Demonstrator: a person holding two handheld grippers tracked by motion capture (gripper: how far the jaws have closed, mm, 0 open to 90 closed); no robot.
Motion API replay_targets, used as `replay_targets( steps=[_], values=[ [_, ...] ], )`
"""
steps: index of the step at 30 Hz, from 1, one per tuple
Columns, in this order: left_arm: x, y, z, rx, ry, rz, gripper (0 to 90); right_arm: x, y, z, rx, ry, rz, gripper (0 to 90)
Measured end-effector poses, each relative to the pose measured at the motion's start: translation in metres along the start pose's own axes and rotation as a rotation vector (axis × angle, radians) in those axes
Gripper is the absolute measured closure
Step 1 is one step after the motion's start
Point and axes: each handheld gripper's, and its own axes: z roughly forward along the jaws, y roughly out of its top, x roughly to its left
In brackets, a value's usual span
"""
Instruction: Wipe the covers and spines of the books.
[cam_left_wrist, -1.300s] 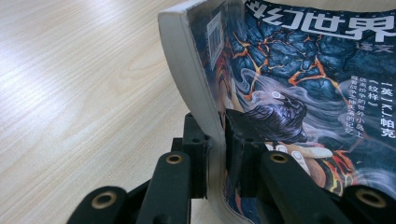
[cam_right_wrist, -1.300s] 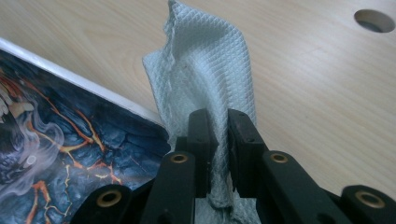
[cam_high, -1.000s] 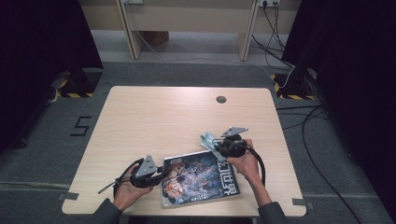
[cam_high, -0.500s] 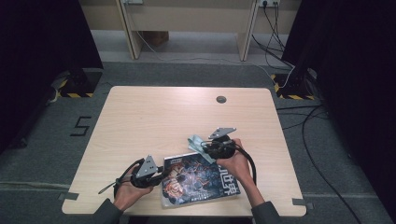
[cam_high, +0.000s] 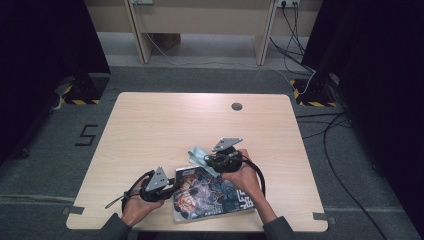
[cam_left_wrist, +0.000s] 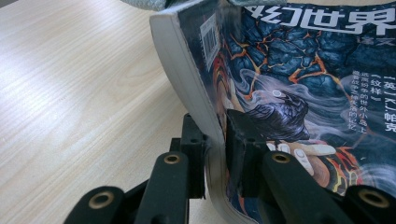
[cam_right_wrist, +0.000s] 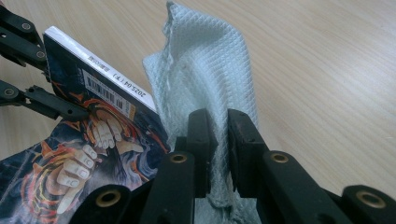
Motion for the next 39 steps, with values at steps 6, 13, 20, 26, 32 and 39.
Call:
replay_targets(
  steps=[6, 13, 20, 26, 32, 39],
  values=[
    [0.0, 0.0, 0.0, -0.001, -0.001, -0.001, 77.2, -0.012, -0.007, -0.003, 0.04, -0.051, 0.007, 80.4],
    [0.001, 0.0, 0.0, -0.002, -0.003, -0.01, 76.9, -0.024, -0.014, -0.004, 0.057, -0.081, 0.036, 80.4],
    [0.0, 0.0, 0.0, -0.005, 0.002, -0.001, 77.0, -0.002, -0.001, -0.002, 0.044, -0.066, -0.03, 80.4],
    [0.0, 0.0, 0.001, -0.004, 0.003, 0.002, 77.0, 0.024, 0.012, 0.001, 0.014, -0.026, -0.078, 80.3],
    [-0.001, 0.0, 0.001, -0.008, 0.01, 0.005, 76.9, 0.041, 0.022, 0.004, -0.008, 0.014, -0.107, 80.1],
    [-0.001, -0.001, 0.001, -0.01, 0.009, 0.002, 76.9, 0.055, 0.03, 0.007, -0.027, 0.04, -0.13, 79.8]
  ],
)
